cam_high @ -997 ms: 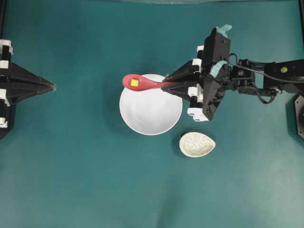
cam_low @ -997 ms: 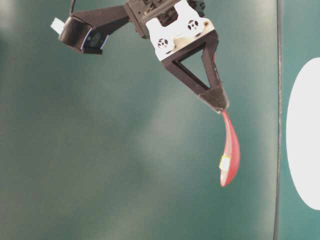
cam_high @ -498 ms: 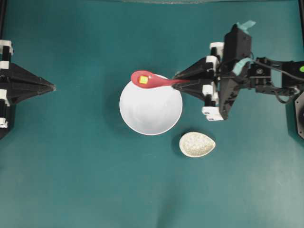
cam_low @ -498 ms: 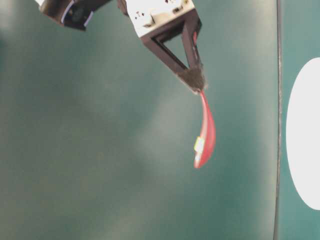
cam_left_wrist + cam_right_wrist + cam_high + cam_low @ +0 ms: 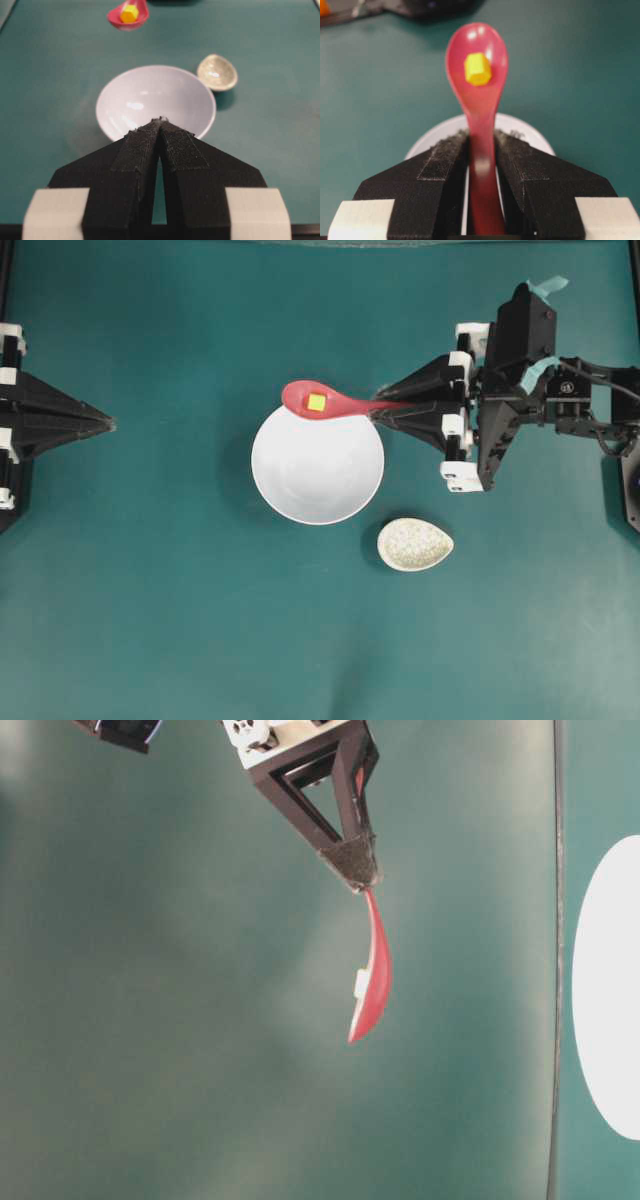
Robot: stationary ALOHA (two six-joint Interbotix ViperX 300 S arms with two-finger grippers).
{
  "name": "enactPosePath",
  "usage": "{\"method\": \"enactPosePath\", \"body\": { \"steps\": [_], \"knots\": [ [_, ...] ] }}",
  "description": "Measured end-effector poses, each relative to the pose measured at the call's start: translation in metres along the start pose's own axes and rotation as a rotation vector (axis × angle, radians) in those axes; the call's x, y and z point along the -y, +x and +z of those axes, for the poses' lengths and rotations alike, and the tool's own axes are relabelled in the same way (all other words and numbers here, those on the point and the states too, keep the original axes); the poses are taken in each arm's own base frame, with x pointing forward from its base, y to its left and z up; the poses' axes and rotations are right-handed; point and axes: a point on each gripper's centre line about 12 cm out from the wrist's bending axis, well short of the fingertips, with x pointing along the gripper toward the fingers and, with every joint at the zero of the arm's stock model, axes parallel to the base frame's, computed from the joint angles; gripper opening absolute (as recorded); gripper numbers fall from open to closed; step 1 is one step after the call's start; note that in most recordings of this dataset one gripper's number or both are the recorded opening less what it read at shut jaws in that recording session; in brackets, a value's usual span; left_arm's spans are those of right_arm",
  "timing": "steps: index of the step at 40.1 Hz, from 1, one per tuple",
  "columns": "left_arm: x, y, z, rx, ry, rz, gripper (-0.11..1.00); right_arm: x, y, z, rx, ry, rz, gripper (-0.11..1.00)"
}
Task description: Scoop the yellow hexagonal prism block from the bowl with a spoon using the right arm.
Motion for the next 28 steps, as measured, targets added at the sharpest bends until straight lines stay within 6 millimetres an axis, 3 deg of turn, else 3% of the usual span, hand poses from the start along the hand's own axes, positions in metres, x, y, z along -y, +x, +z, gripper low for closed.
{"method": "enactPosePath", "body": {
  "steps": [28],
  "knots": [
    [0.0, 0.0, 0.0006, 0.002, 0.0, 0.0, 0.0, -0.0002, -0.0001, -0.0041, -0.034, 0.004, -0.001, 0.24]
  ]
}}
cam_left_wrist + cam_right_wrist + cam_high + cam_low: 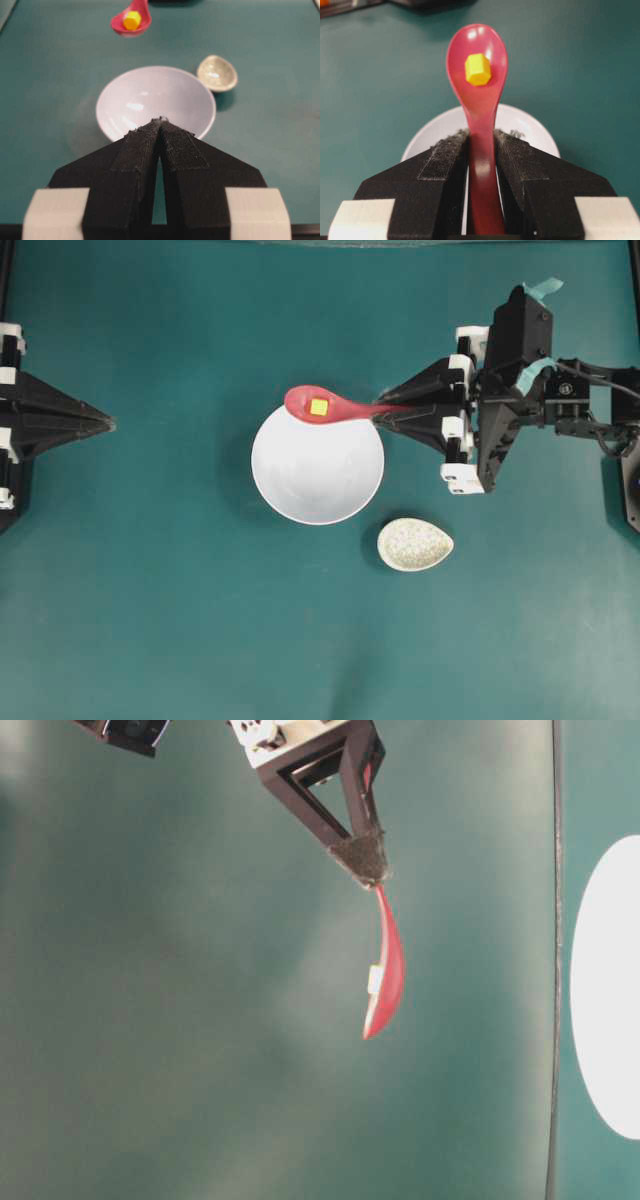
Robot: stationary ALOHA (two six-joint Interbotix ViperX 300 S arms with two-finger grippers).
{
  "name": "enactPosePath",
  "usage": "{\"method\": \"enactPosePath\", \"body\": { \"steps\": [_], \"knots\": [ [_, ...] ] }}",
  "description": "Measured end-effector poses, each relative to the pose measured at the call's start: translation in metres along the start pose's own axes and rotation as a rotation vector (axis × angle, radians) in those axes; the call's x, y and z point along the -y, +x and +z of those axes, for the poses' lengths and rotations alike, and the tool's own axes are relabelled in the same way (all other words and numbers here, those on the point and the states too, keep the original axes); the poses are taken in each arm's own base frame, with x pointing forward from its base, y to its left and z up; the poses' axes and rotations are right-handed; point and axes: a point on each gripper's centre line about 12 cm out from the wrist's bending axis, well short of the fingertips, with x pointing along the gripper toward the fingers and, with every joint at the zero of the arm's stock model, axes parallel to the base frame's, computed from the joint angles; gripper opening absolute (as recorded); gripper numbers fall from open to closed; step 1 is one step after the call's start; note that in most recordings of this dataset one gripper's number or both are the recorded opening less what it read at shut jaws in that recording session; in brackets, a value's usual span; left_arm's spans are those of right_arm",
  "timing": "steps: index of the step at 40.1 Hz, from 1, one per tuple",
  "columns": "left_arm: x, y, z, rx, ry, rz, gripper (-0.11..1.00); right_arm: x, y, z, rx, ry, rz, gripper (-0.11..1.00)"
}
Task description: Scoop the yellow hexagonal prism block from the bowl with a spoon using the right arm.
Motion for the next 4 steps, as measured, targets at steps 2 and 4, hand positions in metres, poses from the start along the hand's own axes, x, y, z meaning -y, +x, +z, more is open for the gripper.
{"method": "enactPosePath", "body": {
  "steps": [2, 4],
  "knots": [
    [0.0, 0.0003, -0.0009, -0.003, 0.0, 0.0, 0.0, 0.0, 0.0, -0.0002, -0.002, 0.0, 0.0, 0.24],
    [0.0, 0.0, -0.0006, -0.002, 0.0, 0.0, 0.0, 0.0, 0.0, -0.0002, -0.002, 0.0, 0.0, 0.24]
  ]
}}
